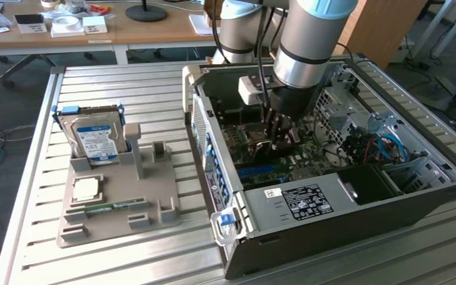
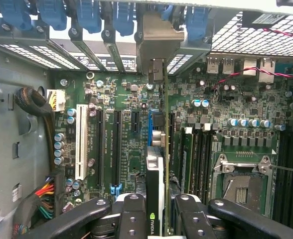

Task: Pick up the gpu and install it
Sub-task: 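Insert the gpu into the slot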

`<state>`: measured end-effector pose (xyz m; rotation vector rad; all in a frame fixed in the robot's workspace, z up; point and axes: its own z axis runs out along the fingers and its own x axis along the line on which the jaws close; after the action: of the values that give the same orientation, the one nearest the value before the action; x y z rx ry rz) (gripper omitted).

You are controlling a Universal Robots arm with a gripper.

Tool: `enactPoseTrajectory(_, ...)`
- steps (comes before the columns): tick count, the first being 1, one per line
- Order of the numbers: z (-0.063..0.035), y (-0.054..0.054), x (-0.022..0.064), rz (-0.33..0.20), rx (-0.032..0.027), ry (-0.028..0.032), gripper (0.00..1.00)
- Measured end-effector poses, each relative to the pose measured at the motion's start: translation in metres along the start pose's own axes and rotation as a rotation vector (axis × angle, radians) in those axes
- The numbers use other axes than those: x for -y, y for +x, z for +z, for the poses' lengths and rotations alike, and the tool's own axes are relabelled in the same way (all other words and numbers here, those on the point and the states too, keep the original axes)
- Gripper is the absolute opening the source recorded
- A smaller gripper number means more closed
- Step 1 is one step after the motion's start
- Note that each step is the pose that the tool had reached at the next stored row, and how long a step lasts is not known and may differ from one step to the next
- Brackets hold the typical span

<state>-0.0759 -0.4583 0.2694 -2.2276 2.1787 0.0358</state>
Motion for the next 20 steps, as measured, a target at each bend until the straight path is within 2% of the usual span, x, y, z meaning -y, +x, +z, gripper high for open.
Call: enactPoseTrajectory(20, 0.0012, 0.0009, -0.0002, 0.003, 0.0001, 0.0010, 0.27)
